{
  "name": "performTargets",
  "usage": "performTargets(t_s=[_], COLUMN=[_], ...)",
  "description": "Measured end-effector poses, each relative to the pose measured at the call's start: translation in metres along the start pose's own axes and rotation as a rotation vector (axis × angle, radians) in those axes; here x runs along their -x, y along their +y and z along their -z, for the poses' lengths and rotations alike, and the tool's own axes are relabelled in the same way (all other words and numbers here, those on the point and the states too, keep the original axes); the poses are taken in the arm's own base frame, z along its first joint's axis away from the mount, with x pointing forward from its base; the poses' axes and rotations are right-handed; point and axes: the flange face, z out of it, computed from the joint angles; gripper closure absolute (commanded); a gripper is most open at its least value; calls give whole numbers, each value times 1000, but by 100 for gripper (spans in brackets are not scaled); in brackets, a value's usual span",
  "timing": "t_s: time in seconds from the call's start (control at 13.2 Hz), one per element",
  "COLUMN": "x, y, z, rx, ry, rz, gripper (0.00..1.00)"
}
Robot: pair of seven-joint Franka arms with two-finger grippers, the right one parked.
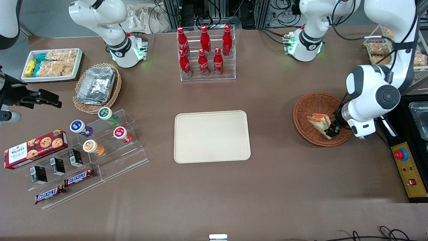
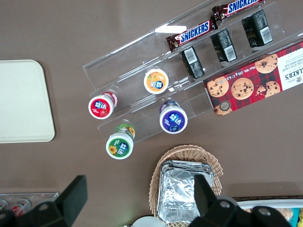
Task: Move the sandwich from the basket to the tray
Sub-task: 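Close the left gripper on the sandwich's crust edge inside the basket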
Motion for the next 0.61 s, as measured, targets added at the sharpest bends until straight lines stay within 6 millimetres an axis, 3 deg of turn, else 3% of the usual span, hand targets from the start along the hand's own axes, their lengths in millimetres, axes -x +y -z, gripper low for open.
performTargets(t_s=[0.61], x=[1], y=[-26], z=[-32], rx=[-17], ry=[-10], rz=[21], gripper=[0])
